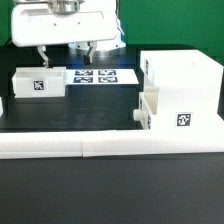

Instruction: Assemble drawer

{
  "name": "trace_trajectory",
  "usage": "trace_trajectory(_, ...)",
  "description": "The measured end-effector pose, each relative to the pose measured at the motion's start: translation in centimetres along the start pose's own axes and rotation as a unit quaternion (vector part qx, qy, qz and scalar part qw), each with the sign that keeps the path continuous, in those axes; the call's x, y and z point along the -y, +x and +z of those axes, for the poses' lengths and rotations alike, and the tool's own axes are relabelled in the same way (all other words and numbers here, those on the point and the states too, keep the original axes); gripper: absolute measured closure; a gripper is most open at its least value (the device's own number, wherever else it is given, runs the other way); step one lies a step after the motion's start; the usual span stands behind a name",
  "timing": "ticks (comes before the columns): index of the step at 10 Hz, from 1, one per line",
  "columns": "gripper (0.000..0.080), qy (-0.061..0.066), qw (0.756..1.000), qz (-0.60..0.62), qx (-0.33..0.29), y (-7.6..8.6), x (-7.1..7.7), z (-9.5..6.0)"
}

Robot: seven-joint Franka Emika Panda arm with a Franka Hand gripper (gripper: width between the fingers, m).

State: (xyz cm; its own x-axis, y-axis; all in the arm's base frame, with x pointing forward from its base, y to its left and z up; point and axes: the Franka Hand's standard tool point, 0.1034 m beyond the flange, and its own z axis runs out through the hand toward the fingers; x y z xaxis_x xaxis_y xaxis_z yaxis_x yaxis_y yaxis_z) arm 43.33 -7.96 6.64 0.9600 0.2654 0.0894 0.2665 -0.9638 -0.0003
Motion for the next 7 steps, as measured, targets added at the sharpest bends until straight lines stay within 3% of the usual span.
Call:
trace_trajectory(2,0.0151,-0.004,1.000,0.012,0.001,-1.30,0.14,-0.88)
trace_trajectory(7,0.0151,-0.001,1.000,0.018,0.006,-1.38,0.22,-0.71)
